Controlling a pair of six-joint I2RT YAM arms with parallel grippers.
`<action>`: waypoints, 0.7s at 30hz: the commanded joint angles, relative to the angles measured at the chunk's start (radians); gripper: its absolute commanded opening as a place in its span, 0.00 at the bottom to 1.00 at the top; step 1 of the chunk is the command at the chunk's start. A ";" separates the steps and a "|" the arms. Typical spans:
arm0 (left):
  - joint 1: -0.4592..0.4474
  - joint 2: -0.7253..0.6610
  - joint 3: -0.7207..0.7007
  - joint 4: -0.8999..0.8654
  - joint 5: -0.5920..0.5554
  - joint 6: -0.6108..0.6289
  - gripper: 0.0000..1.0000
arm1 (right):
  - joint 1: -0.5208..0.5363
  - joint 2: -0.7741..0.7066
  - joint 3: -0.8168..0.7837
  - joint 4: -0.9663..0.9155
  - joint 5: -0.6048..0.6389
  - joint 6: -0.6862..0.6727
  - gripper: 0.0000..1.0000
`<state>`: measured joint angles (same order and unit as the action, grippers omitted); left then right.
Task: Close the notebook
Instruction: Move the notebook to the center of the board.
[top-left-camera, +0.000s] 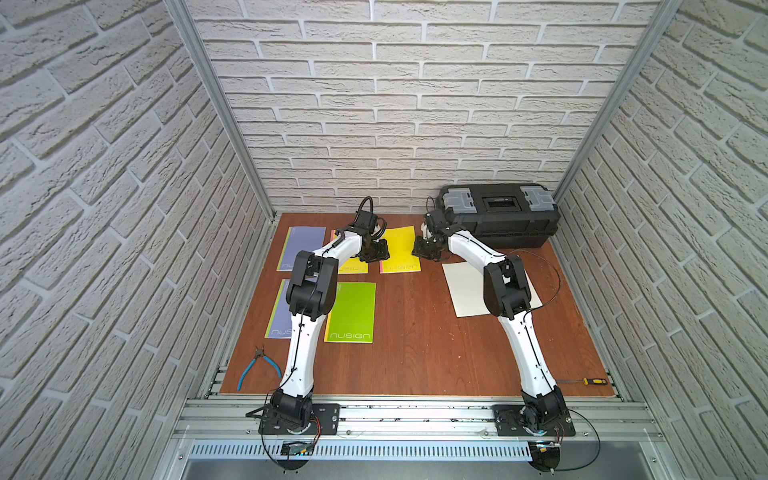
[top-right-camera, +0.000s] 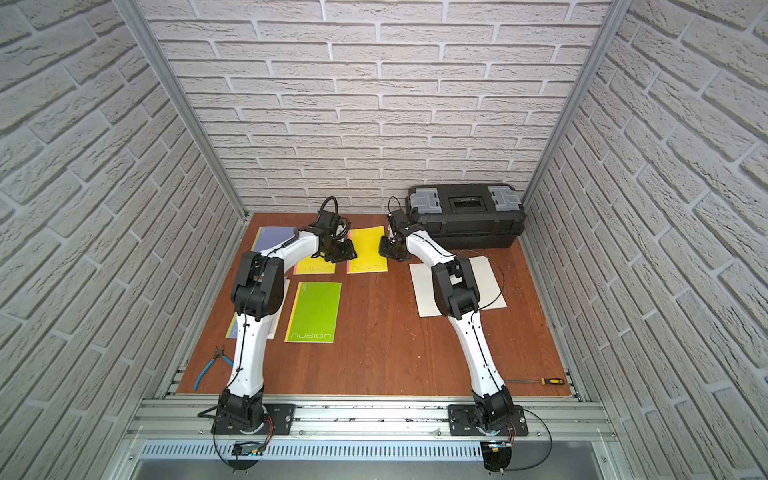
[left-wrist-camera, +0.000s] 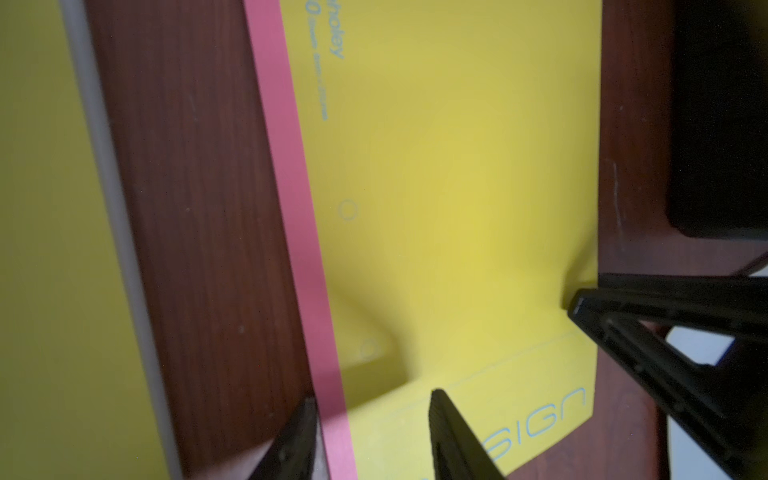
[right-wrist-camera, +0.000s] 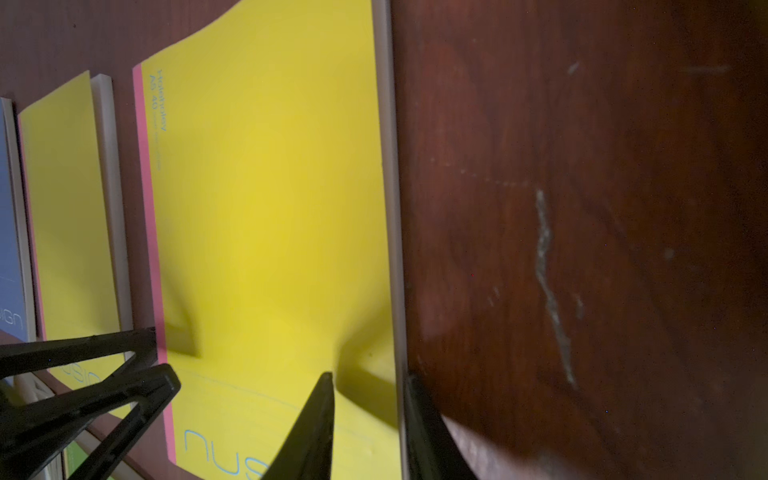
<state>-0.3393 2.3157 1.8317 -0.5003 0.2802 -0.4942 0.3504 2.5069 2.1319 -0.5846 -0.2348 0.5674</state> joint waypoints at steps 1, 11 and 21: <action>-0.020 -0.005 -0.049 -0.031 0.053 0.031 0.49 | 0.048 -0.013 -0.067 0.018 -0.096 -0.015 0.37; -0.019 -0.228 -0.191 0.017 -0.014 0.015 0.53 | 0.046 -0.300 -0.307 0.050 0.029 -0.079 0.39; -0.065 -0.393 -0.326 0.042 -0.052 -0.020 0.56 | -0.036 -0.620 -0.673 0.032 0.157 -0.112 0.42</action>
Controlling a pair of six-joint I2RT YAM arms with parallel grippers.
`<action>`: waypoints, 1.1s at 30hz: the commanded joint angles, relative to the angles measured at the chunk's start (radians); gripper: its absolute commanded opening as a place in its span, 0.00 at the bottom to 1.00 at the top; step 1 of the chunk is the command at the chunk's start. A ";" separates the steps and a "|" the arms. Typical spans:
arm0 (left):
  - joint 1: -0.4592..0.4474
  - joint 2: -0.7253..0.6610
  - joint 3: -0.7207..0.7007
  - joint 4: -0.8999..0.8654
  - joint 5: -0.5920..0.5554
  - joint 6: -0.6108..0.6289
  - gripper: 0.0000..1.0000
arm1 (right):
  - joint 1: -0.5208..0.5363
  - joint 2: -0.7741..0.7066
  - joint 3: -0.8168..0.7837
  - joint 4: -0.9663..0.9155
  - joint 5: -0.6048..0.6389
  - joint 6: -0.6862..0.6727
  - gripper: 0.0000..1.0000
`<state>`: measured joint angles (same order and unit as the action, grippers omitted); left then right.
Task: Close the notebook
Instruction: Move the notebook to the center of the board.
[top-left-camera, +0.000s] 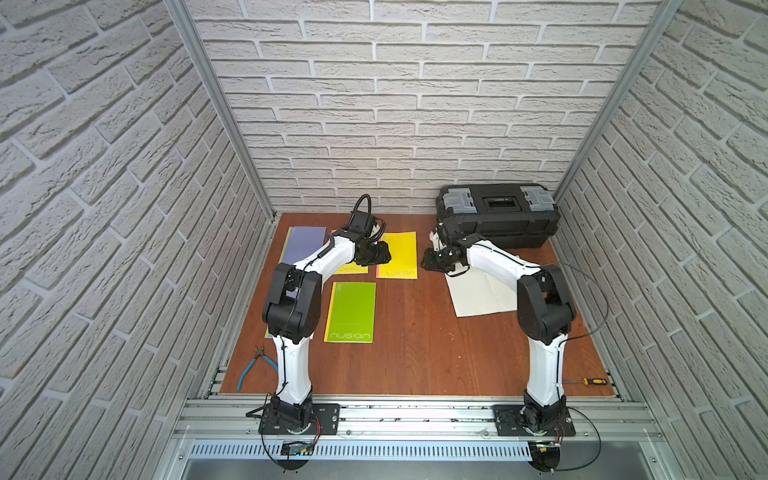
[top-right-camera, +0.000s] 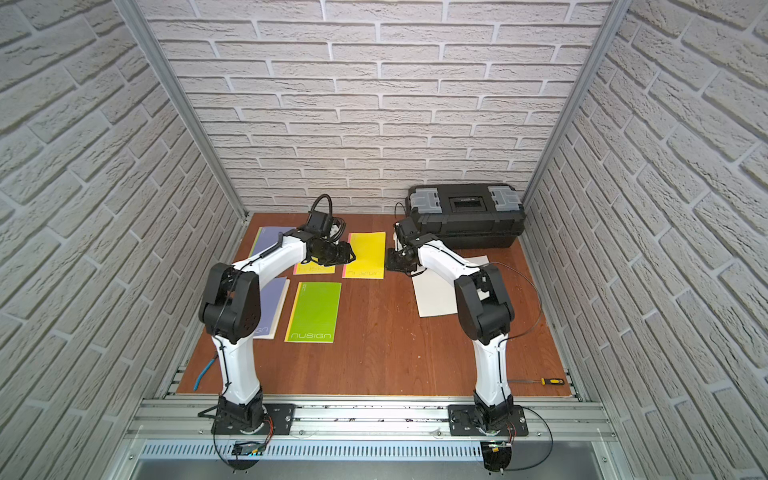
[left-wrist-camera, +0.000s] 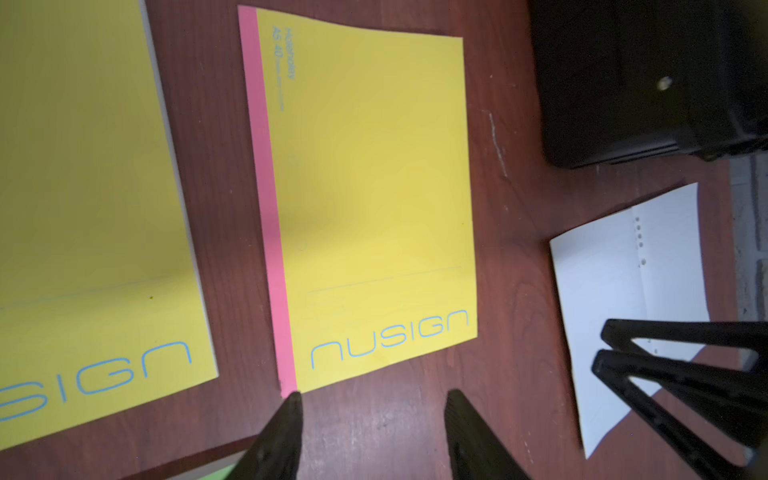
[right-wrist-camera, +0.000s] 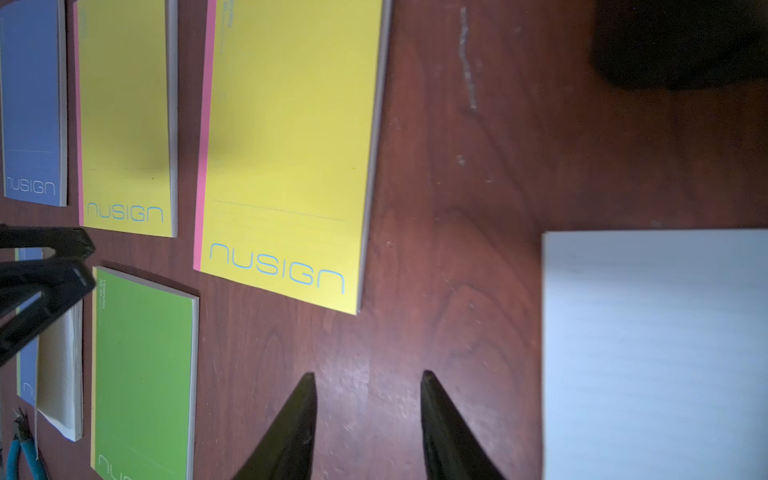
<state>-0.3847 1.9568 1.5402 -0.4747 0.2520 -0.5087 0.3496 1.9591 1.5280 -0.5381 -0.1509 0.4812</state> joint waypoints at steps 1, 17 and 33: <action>-0.029 -0.042 -0.043 0.015 -0.025 -0.007 0.56 | -0.047 -0.089 -0.098 -0.022 0.093 -0.030 0.42; -0.211 -0.163 -0.232 0.143 -0.031 -0.109 0.58 | -0.232 -0.198 -0.344 -0.051 0.169 -0.066 0.43; -0.316 -0.040 -0.158 0.160 0.008 -0.137 0.58 | -0.334 -0.182 -0.388 -0.031 0.156 -0.087 0.44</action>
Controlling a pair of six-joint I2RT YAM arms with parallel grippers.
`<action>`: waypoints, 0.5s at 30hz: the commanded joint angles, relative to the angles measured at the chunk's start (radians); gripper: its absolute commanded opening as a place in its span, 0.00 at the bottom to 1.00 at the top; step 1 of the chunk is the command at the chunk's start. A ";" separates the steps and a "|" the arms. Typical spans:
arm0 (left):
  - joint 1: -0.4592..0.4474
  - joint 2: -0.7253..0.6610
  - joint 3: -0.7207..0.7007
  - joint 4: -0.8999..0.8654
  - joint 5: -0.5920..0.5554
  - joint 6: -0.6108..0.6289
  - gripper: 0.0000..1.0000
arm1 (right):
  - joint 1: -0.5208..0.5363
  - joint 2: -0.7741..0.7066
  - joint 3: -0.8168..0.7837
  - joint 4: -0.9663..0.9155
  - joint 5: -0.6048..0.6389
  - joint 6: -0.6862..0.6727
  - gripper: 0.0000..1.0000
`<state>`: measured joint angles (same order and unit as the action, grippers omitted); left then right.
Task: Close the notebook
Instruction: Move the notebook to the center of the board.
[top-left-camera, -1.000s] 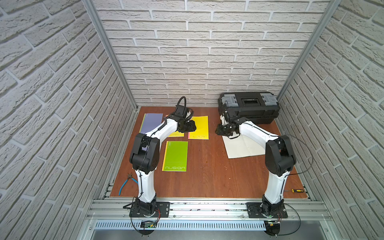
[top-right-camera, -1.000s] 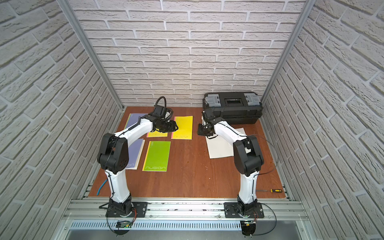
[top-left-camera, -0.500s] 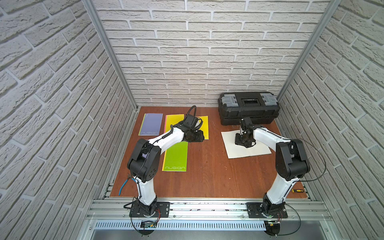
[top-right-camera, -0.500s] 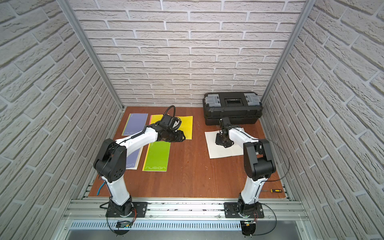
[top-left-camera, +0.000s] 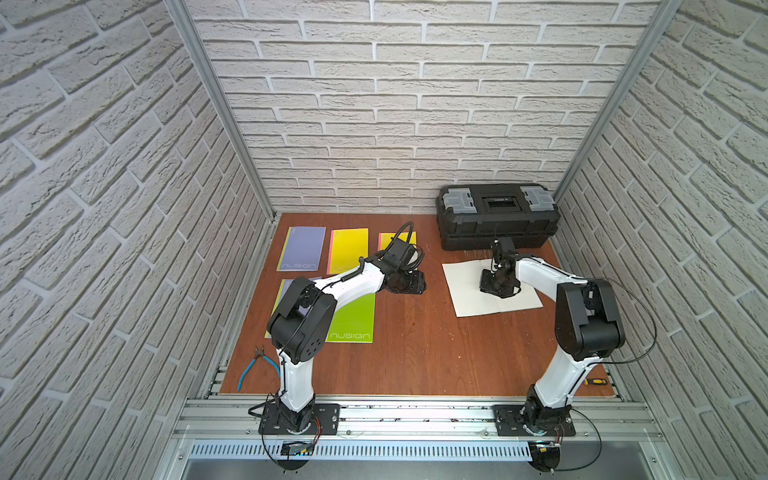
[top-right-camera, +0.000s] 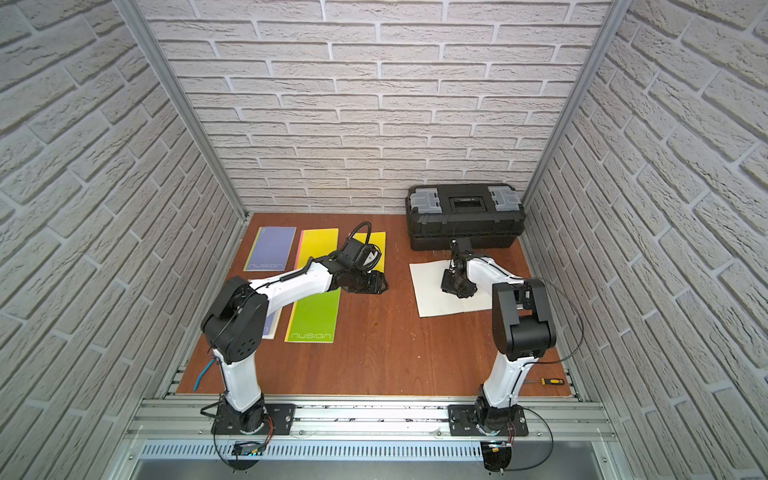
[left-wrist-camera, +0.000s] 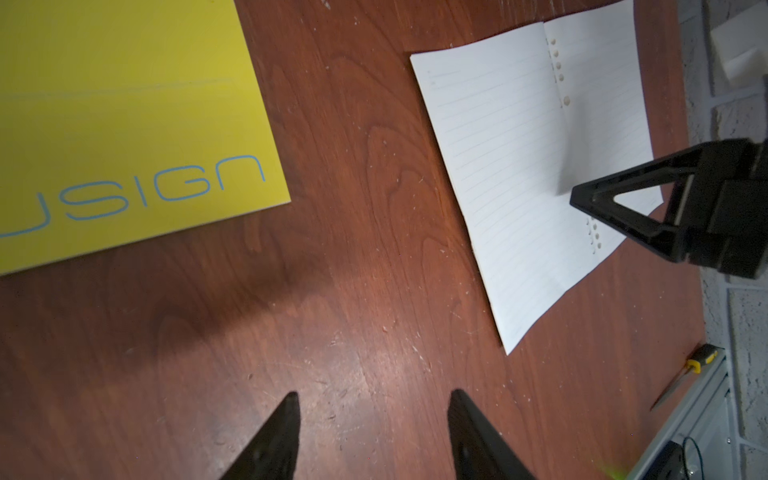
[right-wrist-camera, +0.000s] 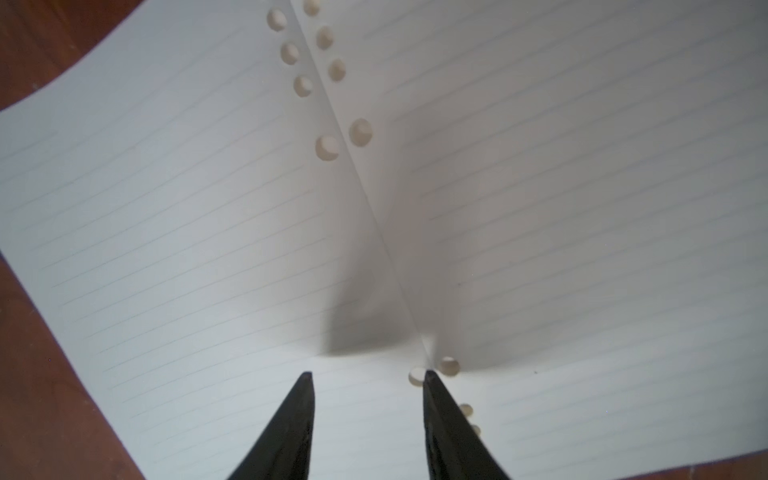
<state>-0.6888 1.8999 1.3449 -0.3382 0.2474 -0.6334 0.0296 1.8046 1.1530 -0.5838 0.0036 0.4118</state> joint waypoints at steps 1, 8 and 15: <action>-0.013 0.020 0.040 0.024 0.012 -0.014 0.58 | -0.019 -0.023 -0.012 0.013 0.001 -0.020 0.44; -0.021 0.027 0.039 0.026 0.012 -0.018 0.58 | -0.043 0.002 -0.010 0.027 -0.026 -0.031 0.44; -0.020 0.034 0.037 0.027 0.014 -0.020 0.58 | -0.053 0.011 -0.009 0.038 -0.053 -0.035 0.44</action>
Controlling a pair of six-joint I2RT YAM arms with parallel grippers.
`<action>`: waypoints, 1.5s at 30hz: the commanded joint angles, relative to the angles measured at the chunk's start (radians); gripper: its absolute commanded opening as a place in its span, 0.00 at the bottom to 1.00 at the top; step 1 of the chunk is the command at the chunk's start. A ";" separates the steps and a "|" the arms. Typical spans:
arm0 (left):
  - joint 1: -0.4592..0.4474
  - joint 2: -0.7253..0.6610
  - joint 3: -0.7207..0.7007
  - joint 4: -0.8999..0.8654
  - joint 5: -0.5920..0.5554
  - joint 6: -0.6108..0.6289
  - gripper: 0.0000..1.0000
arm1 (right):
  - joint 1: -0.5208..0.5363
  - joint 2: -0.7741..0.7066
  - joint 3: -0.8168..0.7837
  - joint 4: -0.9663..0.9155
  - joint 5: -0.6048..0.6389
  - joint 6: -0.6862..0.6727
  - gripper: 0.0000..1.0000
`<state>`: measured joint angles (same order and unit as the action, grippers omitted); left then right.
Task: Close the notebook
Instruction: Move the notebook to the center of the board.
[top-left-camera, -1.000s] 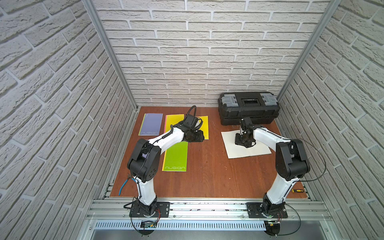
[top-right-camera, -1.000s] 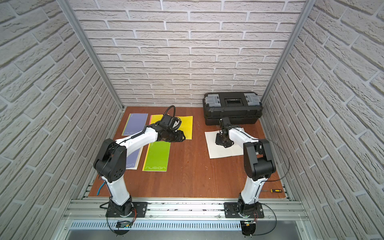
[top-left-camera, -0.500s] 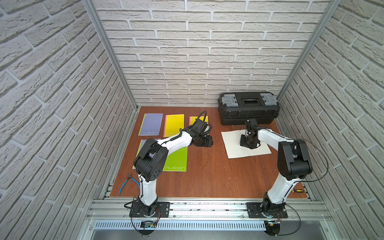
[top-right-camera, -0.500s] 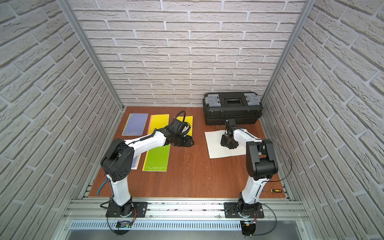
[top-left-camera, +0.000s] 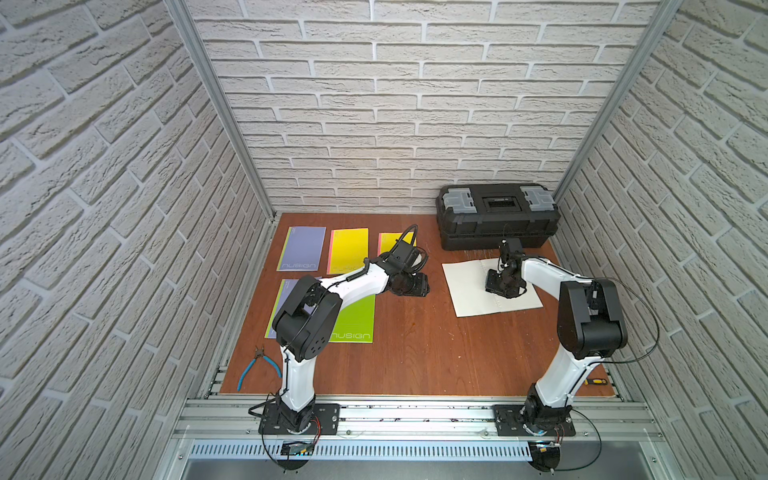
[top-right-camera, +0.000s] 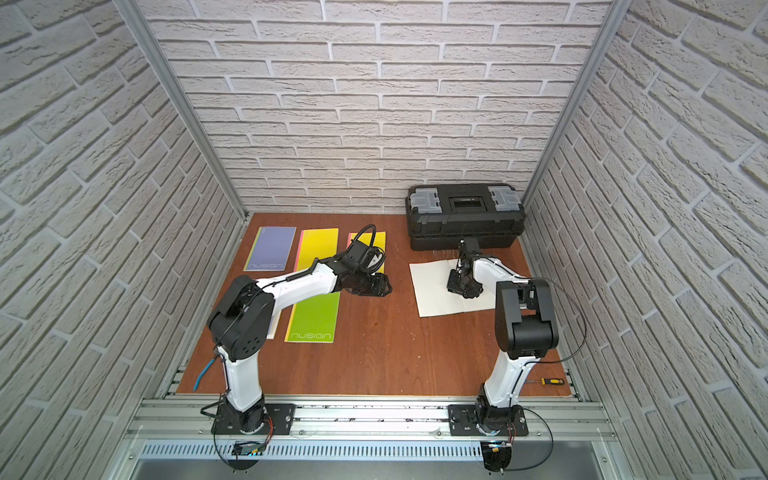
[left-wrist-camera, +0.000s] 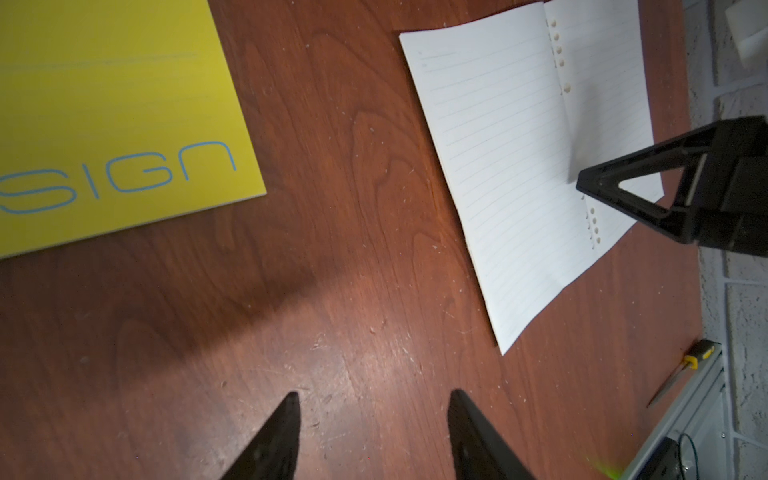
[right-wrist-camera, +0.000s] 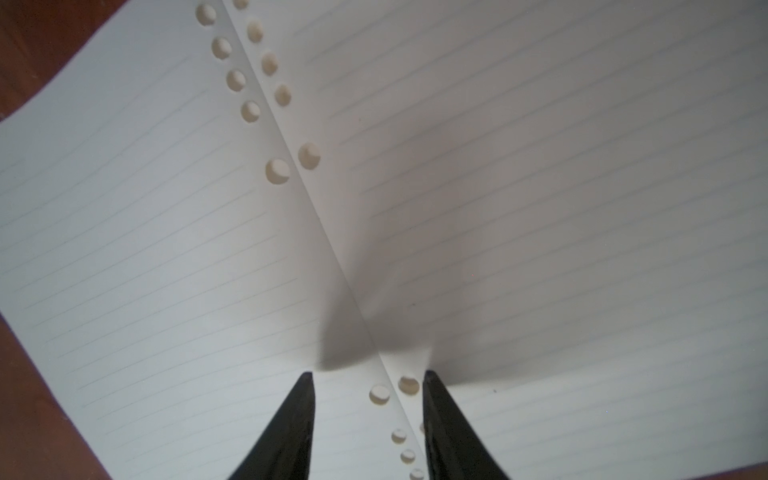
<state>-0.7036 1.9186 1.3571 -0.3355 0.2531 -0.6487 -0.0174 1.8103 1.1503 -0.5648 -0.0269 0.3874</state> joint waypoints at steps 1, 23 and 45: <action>-0.006 0.016 0.025 0.023 0.010 -0.004 0.58 | -0.007 0.007 -0.006 0.019 -0.025 -0.012 0.43; -0.007 0.027 0.022 0.031 0.018 -0.009 0.57 | -0.006 0.050 -0.036 0.045 -0.104 -0.004 0.42; -0.005 0.033 -0.026 0.066 0.026 -0.029 0.58 | 0.176 -0.049 -0.148 -0.044 -0.125 0.020 0.41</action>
<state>-0.7071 1.9396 1.3487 -0.3054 0.2710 -0.6701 0.1204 1.7592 1.0477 -0.5026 -0.1173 0.3893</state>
